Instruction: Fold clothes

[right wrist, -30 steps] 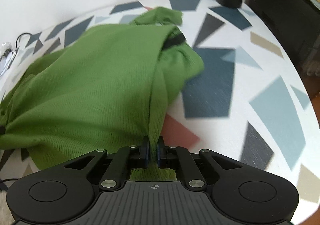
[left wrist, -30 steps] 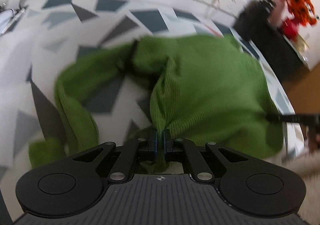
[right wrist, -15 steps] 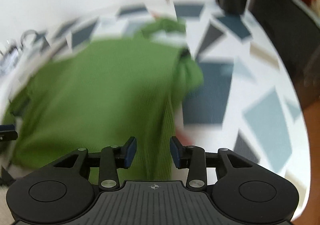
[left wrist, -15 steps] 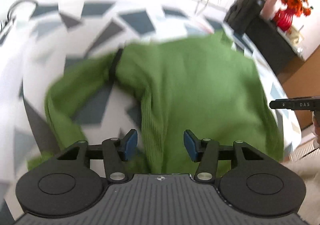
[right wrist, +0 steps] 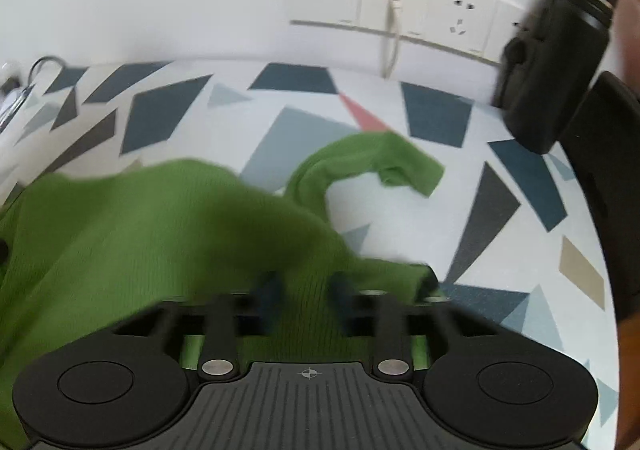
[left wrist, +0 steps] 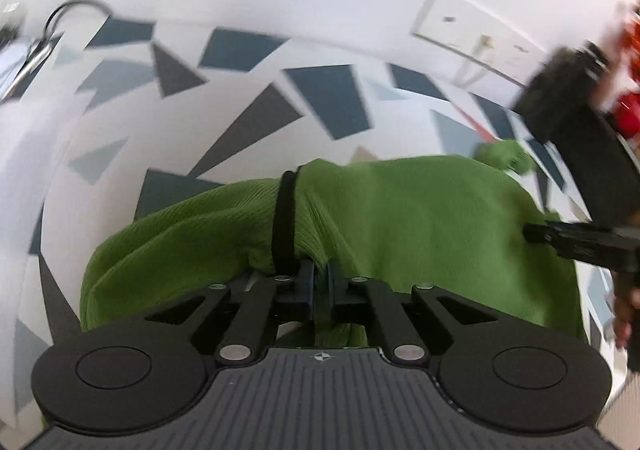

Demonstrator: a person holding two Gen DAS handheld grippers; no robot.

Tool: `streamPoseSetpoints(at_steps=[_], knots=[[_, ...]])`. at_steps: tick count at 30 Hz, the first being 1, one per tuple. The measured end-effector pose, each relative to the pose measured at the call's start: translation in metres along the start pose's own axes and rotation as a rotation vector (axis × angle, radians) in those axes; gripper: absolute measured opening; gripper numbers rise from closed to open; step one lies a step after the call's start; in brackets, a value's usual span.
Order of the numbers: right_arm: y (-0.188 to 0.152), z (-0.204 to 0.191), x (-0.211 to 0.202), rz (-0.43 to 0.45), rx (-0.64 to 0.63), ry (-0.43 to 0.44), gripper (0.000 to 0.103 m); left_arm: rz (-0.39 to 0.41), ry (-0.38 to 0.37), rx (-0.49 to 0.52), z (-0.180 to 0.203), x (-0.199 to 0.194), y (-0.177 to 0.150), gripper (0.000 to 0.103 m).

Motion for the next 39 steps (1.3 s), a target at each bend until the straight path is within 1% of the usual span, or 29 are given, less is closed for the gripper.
streamPoseSetpoints(at_steps=[2, 6, 9, 13, 15, 18, 20, 21, 22, 23, 24, 25, 26, 28, 29, 30, 32, 34, 36, 38, 39], knots=[[-0.007, 0.001, -0.014, 0.003, 0.014, 0.032, 0.005, -0.003, -0.024, 0.018, 0.003, -0.011, -0.005, 0.006], [-0.021, 0.006, -0.050, 0.007, 0.046, 0.099, 0.005, -0.005, -0.064, 0.057, 0.009, -0.036, -0.019, 0.006], [-0.042, 0.008, -0.075, -0.012, 0.025, 0.123, 0.005, -0.046, -0.106, 0.061, 0.015, -0.042, -0.042, 0.006], [-0.081, 0.007, -0.086, -0.084, -0.006, 0.119, 0.005, -0.135, -0.142, 0.075, 0.024, -0.037, -0.078, 0.006], [-0.098, 0.005, -0.088, -0.116, -0.016, 0.125, 0.005, -0.157, -0.146, 0.085, 0.026, -0.033, -0.085, 0.006], [-0.117, 0.005, -0.079, -0.191, -0.005, 0.126, 0.005, -0.181, -0.146, 0.106, 0.029, -0.028, -0.092, 0.007], [-0.125, 0.005, -0.072, -0.229, 0.008, 0.124, 0.006, -0.196, -0.128, 0.131, 0.029, -0.026, -0.089, 0.017], [-0.126, 0.003, -0.073, -0.240, 0.004, 0.126, 0.009, -0.197, -0.111, 0.151, 0.029, -0.027, -0.085, 0.024], [-0.126, 0.001, -0.073, -0.250, 0.001, 0.127, 0.013, -0.186, -0.100, 0.174, 0.029, -0.030, -0.080, 0.028], [-0.126, -0.001, -0.074, -0.258, -0.007, 0.131, 0.022, -0.168, -0.096, 0.197, 0.029, -0.035, -0.074, 0.032], [-0.123, -0.004, -0.079, -0.257, -0.023, 0.144, 0.027, -0.147, -0.097, 0.215, 0.029, -0.039, -0.066, 0.040], [-0.119, -0.006, -0.085, -0.249, -0.033, 0.156, 0.033, -0.115, -0.109, 0.227, 0.030, -0.045, -0.057, 0.046], [-0.111, -0.009, -0.093, -0.233, -0.039, 0.171, 0.038, -0.076, -0.128, 0.236, 0.032, -0.053, -0.047, 0.048], [-0.090, -0.013, -0.109, -0.178, -0.034, 0.211, 0.042, 0.002, -0.148, 0.248, 0.031, -0.066, -0.027, 0.057], [-0.079, -0.014, -0.117, -0.148, -0.028, 0.229, 0.044, 0.037, -0.146, 0.253, 0.030, -0.071, -0.017, 0.058], [-0.066, -0.013, -0.120, -0.112, -0.007, 0.243, 0.045, 0.064, -0.126, 0.259, 0.026, -0.071, -0.007, 0.058], [-0.041, -0.010, -0.126, -0.041, 0.037, 0.263, 0.047, 0.088, -0.066, 0.263, 0.015, -0.061, 0.009, 0.058], [-0.020, 0.001, -0.112, 0.006, 0.092, 0.216, 0.047, 0.082, -0.015, 0.246, 0.002, -0.044, 0.017, 0.058], [-0.008, 0.013, -0.090, 0.021, 0.158, 0.170, 0.047, 0.042, -0.002, 0.220, -0.009, -0.022, 0.014, 0.058], [-0.009, 0.020, -0.064, -0.024, 0.202, 0.156, 0.047, -0.022, -0.005, 0.195, -0.016, 0.000, 0.006, 0.058], [-0.014, 0.021, -0.053, -0.061, 0.208, 0.151, 0.047, -0.050, -0.015, 0.189, -0.016, 0.008, 0.000, 0.058]])
Point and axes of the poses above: each gripper's, at about its wrist camera, not at the fingertips, and x roughly the way its jaws point, z to its right, y to its top, the point moved 10 cm from there along x, roughly the way its jaws point, and after that the axes turned 15 degrees about x, right-handed, at the moved point
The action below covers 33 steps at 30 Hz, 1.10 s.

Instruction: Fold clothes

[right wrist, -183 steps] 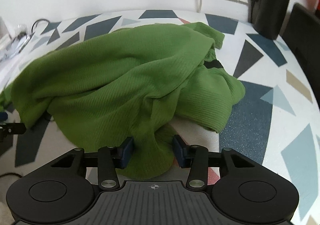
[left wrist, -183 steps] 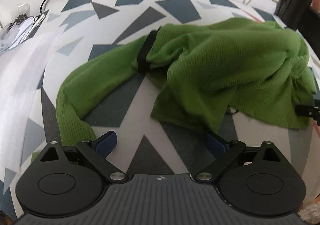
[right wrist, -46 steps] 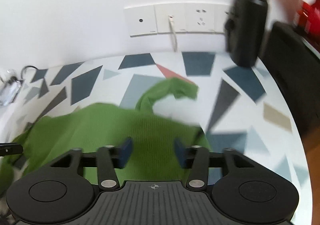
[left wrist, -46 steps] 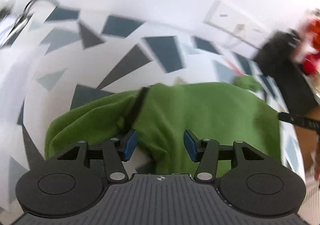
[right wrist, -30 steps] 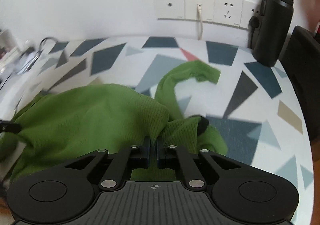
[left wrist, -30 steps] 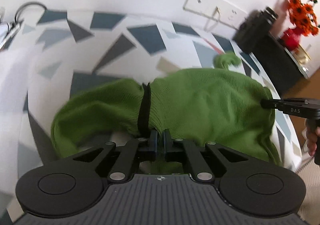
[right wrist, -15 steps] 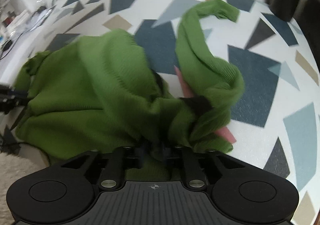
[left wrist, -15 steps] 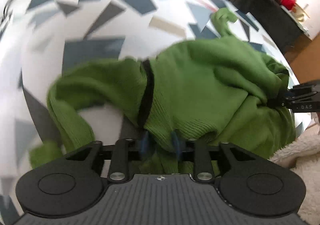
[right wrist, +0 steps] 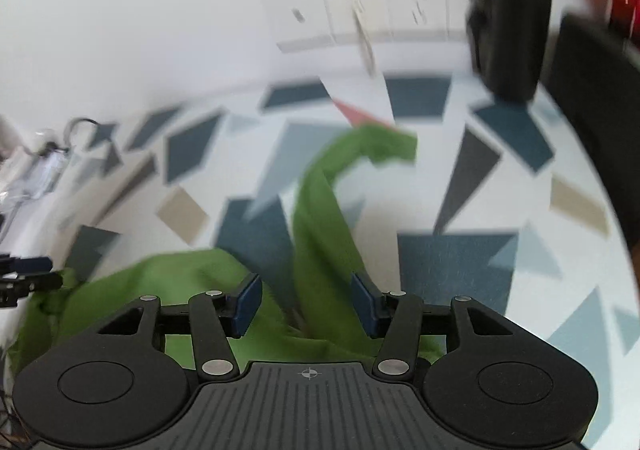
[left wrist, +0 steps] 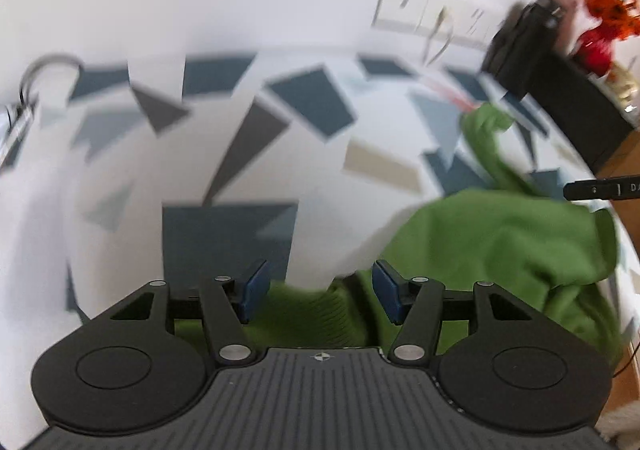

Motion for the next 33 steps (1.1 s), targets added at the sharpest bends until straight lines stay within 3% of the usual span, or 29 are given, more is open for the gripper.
streamPoseSetpoints(at_steps=[3, 5, 6, 7, 8, 10, 13, 16, 18, 20, 23, 26, 28, 30, 33], knots=[[-0.023, -0.005, 0.022, -0.131, -0.028, 0.040, 0.048, -0.039, -0.021, -0.011, 0.003, 0.009, -0.014, 0.058], [-0.037, -0.009, 0.026, -0.159, -0.073, 0.043, 0.044, -0.042, -0.040, -0.018, 0.007, 0.008, -0.021, 0.025], [-0.042, -0.012, 0.025, -0.158, -0.095, 0.038, 0.039, -0.044, -0.052, -0.031, 0.007, 0.007, -0.023, 0.014], [-0.045, -0.014, 0.025, -0.152, -0.112, 0.032, 0.021, -0.040, -0.052, -0.040, 0.006, 0.006, -0.022, 0.014], [-0.040, -0.015, 0.025, -0.134, -0.110, 0.018, 0.010, -0.027, -0.037, -0.045, 0.004, 0.005, -0.018, 0.013], [-0.029, -0.017, 0.024, -0.084, -0.105, -0.011, 0.009, 0.004, 0.002, -0.054, -0.004, 0.001, -0.008, 0.012], [0.021, -0.024, 0.003, 0.135, -0.072, -0.042, 0.008, 0.134, 0.084, -0.098, -0.028, -0.024, 0.024, 0.012], [0.045, -0.040, -0.031, 0.282, -0.107, 0.014, 0.007, 0.249, 0.102, -0.080, -0.035, -0.057, 0.046, 0.012], [0.047, -0.051, -0.048, 0.325, -0.177, 0.043, 0.006, 0.253, 0.100, -0.006, -0.027, -0.066, 0.040, 0.012], [0.031, -0.051, -0.048, 0.299, -0.264, 0.040, 0.006, 0.235, 0.089, 0.067, -0.017, -0.071, 0.025, 0.012], [-0.012, -0.033, -0.033, 0.174, -0.328, 0.028, 0.006, 0.148, 0.046, 0.133, 0.001, -0.062, -0.018, 0.012], [-0.062, -0.017, -0.015, 0.040, -0.327, 0.012, 0.006, 0.061, -0.003, 0.144, 0.016, -0.052, -0.059, 0.012], [-0.089, -0.011, -0.008, -0.017, -0.325, -0.002, 0.006, 0.051, -0.019, 0.131, 0.023, -0.052, -0.076, 0.013], [-0.104, -0.007, -0.005, -0.047, -0.330, -0.026, 0.006, 0.044, -0.030, 0.118, 0.025, -0.054, -0.080, 0.015], [-0.115, -0.006, -0.007, -0.092, -0.315, -0.043, 0.011, 0.036, -0.045, 0.104, 0.026, -0.058, -0.078, 0.027]])
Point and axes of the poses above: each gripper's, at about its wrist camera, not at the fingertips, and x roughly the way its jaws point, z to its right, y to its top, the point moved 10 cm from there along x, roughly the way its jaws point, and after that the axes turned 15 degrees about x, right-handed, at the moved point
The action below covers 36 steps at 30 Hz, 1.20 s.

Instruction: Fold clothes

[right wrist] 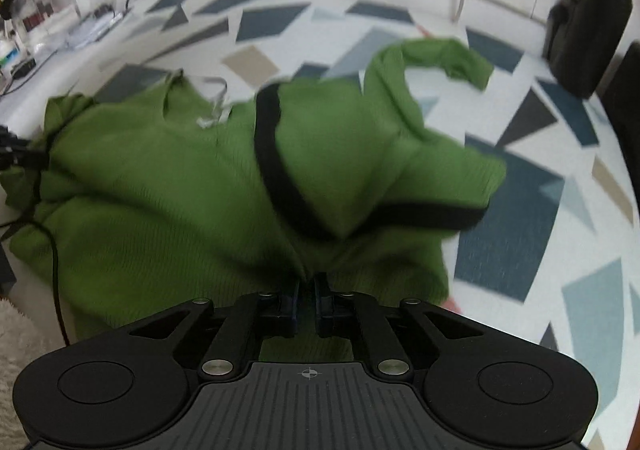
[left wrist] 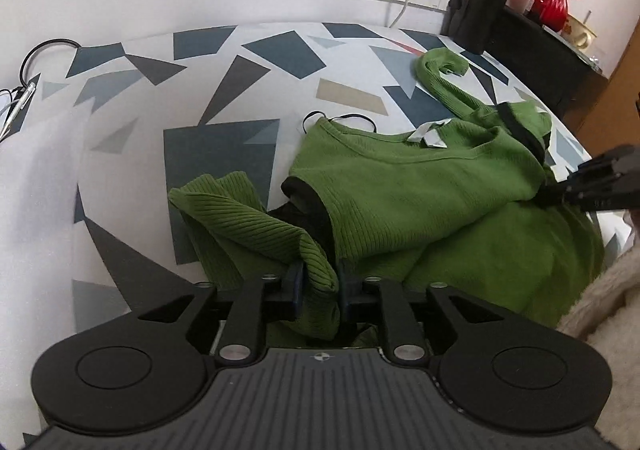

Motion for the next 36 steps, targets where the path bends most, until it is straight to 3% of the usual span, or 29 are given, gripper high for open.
streamPoseSetpoints(at_steps=[2, 5, 8, 11, 15, 18, 19, 21, 24, 27, 29, 32, 36], knots=[[0.005, -0.003, -0.009, 0.017, 0.001, 0.018, 0.021, 0.010, -0.007, 0.024, 0.001, -0.007, 0.008, 0.029], [0.029, -0.004, -0.031, 0.079, 0.014, 0.062, 0.025, 0.056, -0.018, 0.056, 0.001, -0.020, 0.026, 0.029], [0.066, 0.006, -0.050, 0.176, 0.065, 0.087, 0.030, 0.128, -0.015, 0.026, -0.005, -0.033, 0.051, 0.030], [0.107, 0.026, -0.055, 0.265, 0.138, 0.076, 0.033, 0.194, 0.028, -0.077, -0.018, -0.036, 0.075, 0.031], [0.159, 0.059, -0.025, 0.283, 0.210, 0.028, 0.033, 0.300, 0.115, -0.276, -0.038, -0.041, 0.107, 0.033], [0.182, 0.062, 0.014, 0.242, 0.157, 0.032, 0.036, 0.351, 0.201, -0.377, -0.044, -0.040, 0.123, 0.053], [0.187, 0.061, 0.028, 0.222, 0.133, 0.036, 0.040, 0.351, 0.234, -0.388, -0.044, -0.038, 0.126, 0.053], [0.190, 0.056, 0.057, 0.179, 0.066, 0.034, 0.048, 0.305, 0.308, -0.372, -0.043, -0.029, 0.128, 0.053], [0.185, 0.053, 0.089, 0.133, 0.013, 0.028, 0.045, 0.217, 0.403, -0.328, -0.044, -0.026, 0.122, 0.053], [0.180, 0.054, 0.098, 0.130, -0.007, 0.069, 0.030, 0.134, 0.484, -0.281, -0.048, -0.028, 0.110, 0.053], [0.179, 0.060, 0.094, 0.133, 0.008, 0.100, 0.010, 0.076, 0.511, -0.245, -0.055, -0.028, 0.098, 0.053], [0.178, 0.087, 0.085, 0.151, 0.084, 0.043, 0.008, -0.009, 0.518, -0.212, -0.064, -0.021, 0.075, 0.055], [0.153, 0.131, 0.066, 0.160, 0.156, -0.081, 0.008, -0.065, 0.443, -0.272, -0.068, -0.004, 0.045, 0.064]])
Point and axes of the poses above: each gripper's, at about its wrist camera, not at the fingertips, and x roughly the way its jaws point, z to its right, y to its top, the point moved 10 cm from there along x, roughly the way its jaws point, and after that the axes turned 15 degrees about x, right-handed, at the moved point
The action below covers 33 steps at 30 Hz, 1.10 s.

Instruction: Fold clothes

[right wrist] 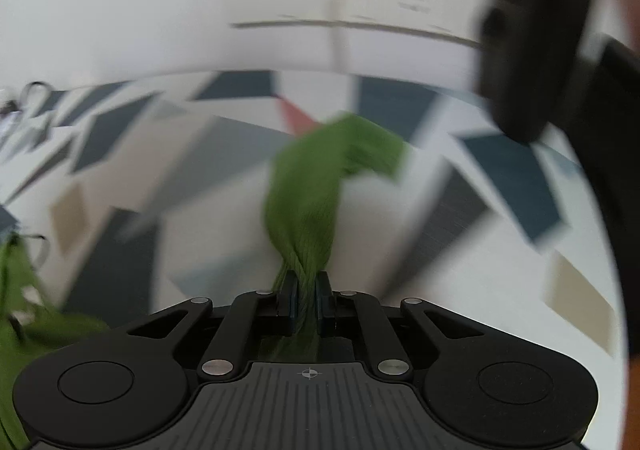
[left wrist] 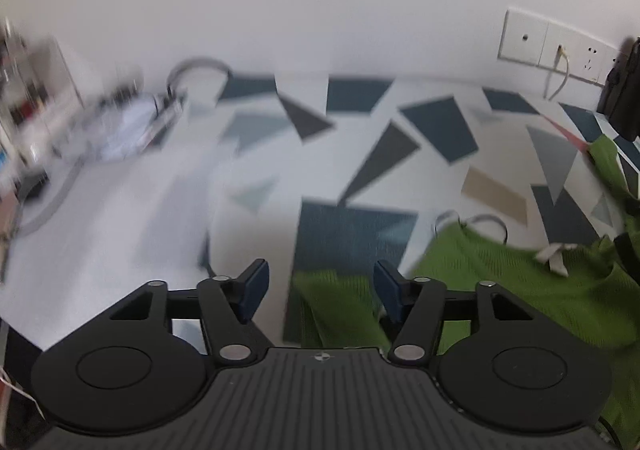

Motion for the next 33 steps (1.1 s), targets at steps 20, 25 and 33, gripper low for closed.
streamPoseSetpoints(at_steps=[20, 25, 33], knots=[[-0.040, -0.180, -0.054, -0.038, -0.229, 0.166, 0.046, 0.025, -0.240, -0.234, -0.013, 0.033, -0.024, 0.010], [-0.080, -0.249, 0.005, -0.208, -0.419, 0.159, 0.039, 0.125, -0.197, -0.259, -0.053, 0.007, -0.005, 0.009], [-0.057, -0.270, 0.025, -0.101, -0.424, 0.101, 0.006, 0.304, -0.066, -0.247, -0.102, -0.044, 0.010, 0.009]])
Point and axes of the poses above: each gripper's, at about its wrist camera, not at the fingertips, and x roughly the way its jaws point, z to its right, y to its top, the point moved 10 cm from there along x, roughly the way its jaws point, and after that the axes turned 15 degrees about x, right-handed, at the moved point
